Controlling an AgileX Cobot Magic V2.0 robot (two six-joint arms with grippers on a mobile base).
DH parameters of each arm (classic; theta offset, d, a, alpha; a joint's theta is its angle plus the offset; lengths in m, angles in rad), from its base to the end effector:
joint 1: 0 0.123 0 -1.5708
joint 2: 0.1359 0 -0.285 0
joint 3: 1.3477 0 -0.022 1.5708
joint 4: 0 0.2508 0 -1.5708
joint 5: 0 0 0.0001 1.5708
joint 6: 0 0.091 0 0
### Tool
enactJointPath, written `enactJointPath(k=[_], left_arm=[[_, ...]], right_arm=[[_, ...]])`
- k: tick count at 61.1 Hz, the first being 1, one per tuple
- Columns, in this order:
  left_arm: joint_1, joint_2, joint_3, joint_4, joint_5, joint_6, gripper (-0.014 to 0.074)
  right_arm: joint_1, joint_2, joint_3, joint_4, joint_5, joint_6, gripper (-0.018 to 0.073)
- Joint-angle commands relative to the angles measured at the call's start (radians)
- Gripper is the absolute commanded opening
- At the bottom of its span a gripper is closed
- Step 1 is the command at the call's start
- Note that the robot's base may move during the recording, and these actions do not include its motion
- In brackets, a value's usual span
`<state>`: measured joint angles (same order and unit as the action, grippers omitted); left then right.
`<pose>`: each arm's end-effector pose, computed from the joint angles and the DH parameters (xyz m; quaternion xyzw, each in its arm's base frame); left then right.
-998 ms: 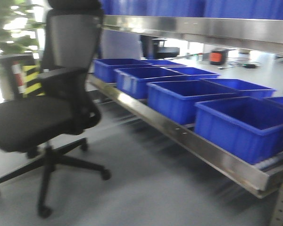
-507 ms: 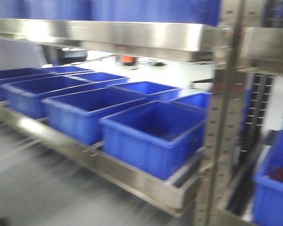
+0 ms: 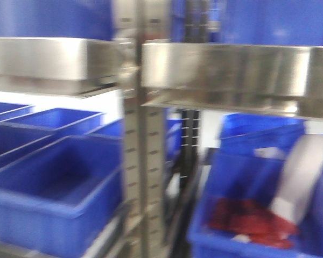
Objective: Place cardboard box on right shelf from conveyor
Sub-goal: 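Move the held box over the roller shelf beside the blue bins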
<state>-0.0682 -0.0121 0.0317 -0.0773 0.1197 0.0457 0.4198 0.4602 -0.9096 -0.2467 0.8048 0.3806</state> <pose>0.0566 -0.0047 0.1923 0.0166 0.7250 -0.0375 0.6876 0.0569 0.0078 0.4076 -0.0295 0.7888 0.1218 0.6017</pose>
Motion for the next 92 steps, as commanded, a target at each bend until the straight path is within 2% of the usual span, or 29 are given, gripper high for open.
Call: enactJointPath(k=[1,92], left_arm=[[-0.002,-0.015,0.01,-0.006,-0.087,0.0,-0.0116],[-0.002,-0.015,0.01,-0.006,-0.087,0.0,-0.0116]], right_arm=[[-0.004,0.008,-0.029,-0.025,-0.098,-0.011,0.014],[-0.004,0.008,-0.029,-0.025,-0.098,-0.011,0.014]])
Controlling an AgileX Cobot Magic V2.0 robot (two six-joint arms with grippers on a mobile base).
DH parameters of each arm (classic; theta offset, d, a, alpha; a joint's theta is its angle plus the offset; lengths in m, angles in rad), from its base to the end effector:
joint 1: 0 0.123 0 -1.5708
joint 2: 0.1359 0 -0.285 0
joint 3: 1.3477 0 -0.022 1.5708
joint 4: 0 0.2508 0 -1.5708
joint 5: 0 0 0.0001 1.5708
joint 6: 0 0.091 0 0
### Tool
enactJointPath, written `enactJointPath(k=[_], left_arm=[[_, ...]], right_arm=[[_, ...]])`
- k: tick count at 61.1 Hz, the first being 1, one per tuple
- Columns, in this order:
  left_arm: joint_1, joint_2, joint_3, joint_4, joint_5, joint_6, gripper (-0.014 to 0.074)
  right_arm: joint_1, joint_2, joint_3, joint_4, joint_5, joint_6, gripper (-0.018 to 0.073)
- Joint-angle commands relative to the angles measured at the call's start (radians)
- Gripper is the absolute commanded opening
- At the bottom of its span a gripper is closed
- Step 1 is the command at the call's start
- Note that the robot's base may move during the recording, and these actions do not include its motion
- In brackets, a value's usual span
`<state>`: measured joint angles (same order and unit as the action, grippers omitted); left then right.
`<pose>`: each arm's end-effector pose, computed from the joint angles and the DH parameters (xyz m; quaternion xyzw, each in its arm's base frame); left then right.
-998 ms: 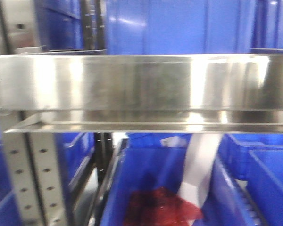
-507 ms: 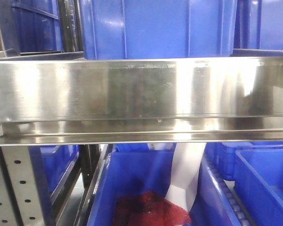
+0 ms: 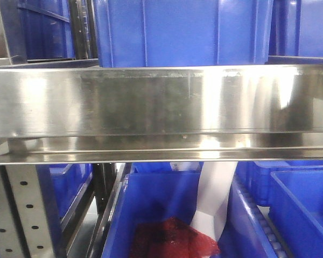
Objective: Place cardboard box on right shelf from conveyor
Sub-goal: 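Move the held box over the roller shelf beside the blue bins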
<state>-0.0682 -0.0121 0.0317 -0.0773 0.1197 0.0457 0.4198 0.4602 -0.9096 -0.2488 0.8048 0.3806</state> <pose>0.0566 -0.0047 0.1923 0.0166 0.7250 -0.0375 0.6876 0.0569 0.0077 0.4077 -0.0297 0.7887 0.1208 0.6020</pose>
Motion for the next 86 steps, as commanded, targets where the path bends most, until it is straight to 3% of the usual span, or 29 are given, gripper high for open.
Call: enactJointPath(k=[1,41,47,53,74,86], left_arm=[[-0.002,-0.015,0.01,-0.006,-0.087,0.0,-0.0116],[-0.002,-0.015,0.01,-0.006,-0.087,0.0,-0.0116],[-0.002,-0.015,0.01,-0.006,-0.087,0.0,-0.0116],[-0.002,-0.015,0.01,-0.006,-0.087,0.0,-0.0116],[-0.002,-0.015,0.01,-0.006,-0.087,0.0,-0.0116],[-0.002,-0.015,0.01,-0.006,-0.087,0.0,-0.0116]], right_arm=[[-0.004,0.008,-0.029,-0.023,-0.1,-0.011,0.014],[-0.004,0.022,-0.032,-0.031,-0.151,-0.011,0.014],[-0.004,0.074,-0.064,-0.033,-0.177,-0.049,0.014],[-0.004,0.18,-0.133,-0.033,-0.191,-0.157,0.0142],[-0.002,0.569,-0.387,-0.032,-0.232,-0.736,0.0142],[0.081,0.712,-0.399,-0.034,-0.263,-1.008,0.0142]])
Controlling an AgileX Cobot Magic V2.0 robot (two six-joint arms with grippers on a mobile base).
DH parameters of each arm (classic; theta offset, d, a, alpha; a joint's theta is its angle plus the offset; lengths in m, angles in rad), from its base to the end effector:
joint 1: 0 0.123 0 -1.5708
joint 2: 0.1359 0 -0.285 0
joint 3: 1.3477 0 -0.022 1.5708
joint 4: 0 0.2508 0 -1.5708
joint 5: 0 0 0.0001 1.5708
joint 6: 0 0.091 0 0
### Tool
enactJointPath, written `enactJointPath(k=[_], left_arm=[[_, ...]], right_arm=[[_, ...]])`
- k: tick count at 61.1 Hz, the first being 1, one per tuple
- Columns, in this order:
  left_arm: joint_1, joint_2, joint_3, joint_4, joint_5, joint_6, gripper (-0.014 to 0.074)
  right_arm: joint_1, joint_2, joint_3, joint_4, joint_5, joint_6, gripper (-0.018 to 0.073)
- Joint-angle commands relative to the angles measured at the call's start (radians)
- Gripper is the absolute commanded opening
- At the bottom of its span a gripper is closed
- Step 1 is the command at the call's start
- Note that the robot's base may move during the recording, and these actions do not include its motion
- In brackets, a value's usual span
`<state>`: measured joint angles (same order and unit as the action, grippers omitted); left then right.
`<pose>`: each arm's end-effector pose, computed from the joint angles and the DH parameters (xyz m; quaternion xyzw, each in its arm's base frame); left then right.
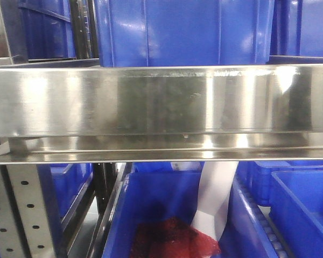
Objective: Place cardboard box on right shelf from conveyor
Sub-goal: 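Move the held box over the roller shelf beside the blue bins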
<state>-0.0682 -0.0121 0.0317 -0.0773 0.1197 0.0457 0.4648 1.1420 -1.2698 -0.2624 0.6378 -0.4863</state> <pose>0.0566 -0.0047 0.1923 0.0166 0.7250 -0.0375 0.6876 0.2214 0.0953 0.4352 -0.4220 0.7191 -0.1283 0.5370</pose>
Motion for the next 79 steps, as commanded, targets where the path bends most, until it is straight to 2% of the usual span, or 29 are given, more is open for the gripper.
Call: enactJointPath(k=[1,13,33,52,56,59,68,79], left_arm=[[-0.002,-0.015,0.01,-0.006,-0.087,0.0,-0.0116],[-0.002,-0.015,0.01,-0.006,-0.087,0.0,-0.0116],[-0.002,-0.015,0.01,-0.006,-0.087,0.0,-0.0116],[-0.002,-0.015,0.01,-0.006,-0.087,0.0,-0.0116],[-0.002,-0.015,0.01,-0.006,-0.087,0.0,-0.0116],[-0.002,-0.015,0.01,-0.006,-0.087,0.0,-0.0116],[-0.002,-0.015,0.01,-0.006,-0.087,0.0,-0.0116],[-0.002,-0.015,0.01,-0.006,-0.087,0.0,-0.0116]], right_arm=[[0.043,0.039,-0.039,-0.02,-0.096,-0.156,0.0142],[0.102,0.149,-0.039,-0.02,-0.127,-0.265,0.0142],[0.102,0.259,0.032,-0.035,-0.309,-0.412,0.0142],[0.102,0.273,0.09,-0.035,-0.326,-0.424,0.0158],[0.099,0.273,0.09,-0.03,-0.321,-0.423,0.0202],[0.099,0.273,0.09,-0.016,-0.321,-0.413,0.0273],[0.099,0.273,0.09,0.009,-0.337,-0.364,0.0624],[0.099,0.264,0.09,0.032,-0.318,-0.321,0.0622]])
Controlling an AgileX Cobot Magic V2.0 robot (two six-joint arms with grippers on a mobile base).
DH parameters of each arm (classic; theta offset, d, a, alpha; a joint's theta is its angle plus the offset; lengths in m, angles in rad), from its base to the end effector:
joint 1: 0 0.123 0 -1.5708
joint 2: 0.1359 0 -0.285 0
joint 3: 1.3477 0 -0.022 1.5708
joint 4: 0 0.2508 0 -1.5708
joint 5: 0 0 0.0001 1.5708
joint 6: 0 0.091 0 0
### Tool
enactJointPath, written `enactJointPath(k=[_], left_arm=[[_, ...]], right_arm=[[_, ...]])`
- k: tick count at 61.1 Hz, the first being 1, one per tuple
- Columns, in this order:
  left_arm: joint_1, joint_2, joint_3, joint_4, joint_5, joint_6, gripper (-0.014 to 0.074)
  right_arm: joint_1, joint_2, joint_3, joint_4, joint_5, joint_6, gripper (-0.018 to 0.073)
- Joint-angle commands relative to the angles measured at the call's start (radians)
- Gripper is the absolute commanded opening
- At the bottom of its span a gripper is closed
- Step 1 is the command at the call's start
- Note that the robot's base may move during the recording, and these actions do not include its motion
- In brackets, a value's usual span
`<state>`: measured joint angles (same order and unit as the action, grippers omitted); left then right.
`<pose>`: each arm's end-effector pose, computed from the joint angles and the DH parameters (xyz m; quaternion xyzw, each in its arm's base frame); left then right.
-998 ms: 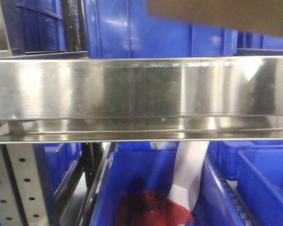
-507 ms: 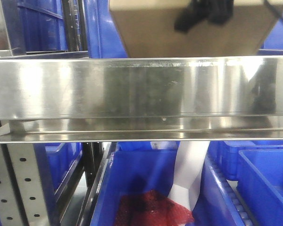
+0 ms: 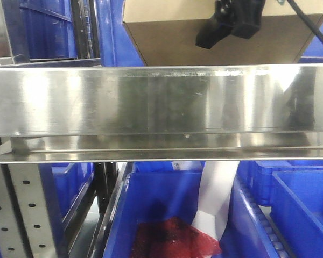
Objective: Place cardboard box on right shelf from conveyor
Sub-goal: 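Move the held box over the roller shelf beside the blue bins, then lower the box flat onto the rollers and open the right gripper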
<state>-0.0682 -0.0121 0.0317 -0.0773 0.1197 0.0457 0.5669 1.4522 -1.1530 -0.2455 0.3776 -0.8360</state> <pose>0.0566 -0.0047 0.1923 0.0166 0.7250 -0.0375 0.6876 0.2832 0.1706 0.3270 -0.6254 0.6177 -0.1553 0.4508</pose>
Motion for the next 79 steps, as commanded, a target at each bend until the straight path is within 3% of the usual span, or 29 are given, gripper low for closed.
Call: enactJointPath(k=[1,11,21,35,44,48,54,66,79], left_arm=[[-0.002,-0.015,0.01,-0.006,-0.087,0.0,-0.0116],[-0.002,-0.015,0.01,-0.006,-0.087,0.0,-0.0116],[-0.002,-0.015,0.01,-0.006,-0.087,0.0,-0.0116],[-0.002,-0.015,0.01,-0.006,-0.087,0.0,-0.0116],[-0.002,-0.015,0.01,-0.006,-0.087,0.0,-0.0116],[-0.002,-0.015,0.01,-0.006,-0.087,0.0,-0.0116],[-0.002,-0.015,0.01,-0.006,-0.087,0.0,-0.0116],[-0.002,-0.015,0.01,-0.006,-0.087,0.0,-0.0116],[-0.002,-0.015,0.01,-0.006,-0.087,0.0,-0.0116]], right_arm=[[-0.003,-0.048,-0.026,0.02,-0.055,0.033,0.0622],[-0.002,-0.084,-0.026,0.101,-0.027,0.079,0.0622],[-0.002,-0.128,-0.026,0.187,0.008,0.196,0.0622],[-0.002,-0.187,-0.026,0.221,0.055,0.439,0.0622],[-0.002,-0.246,0.012,0.227,0.017,0.664,0.0604],[-0.002,-0.289,0.063,0.225,-0.047,0.779,0.0562],[-0.002,-0.358,0.15,0.223,-0.132,0.91,0.0418],[-0.002,-0.481,0.279,0.216,-0.169,0.977,0.0042],[-0.002,-0.544,0.332,0.192,-0.175,0.98,0.005]])
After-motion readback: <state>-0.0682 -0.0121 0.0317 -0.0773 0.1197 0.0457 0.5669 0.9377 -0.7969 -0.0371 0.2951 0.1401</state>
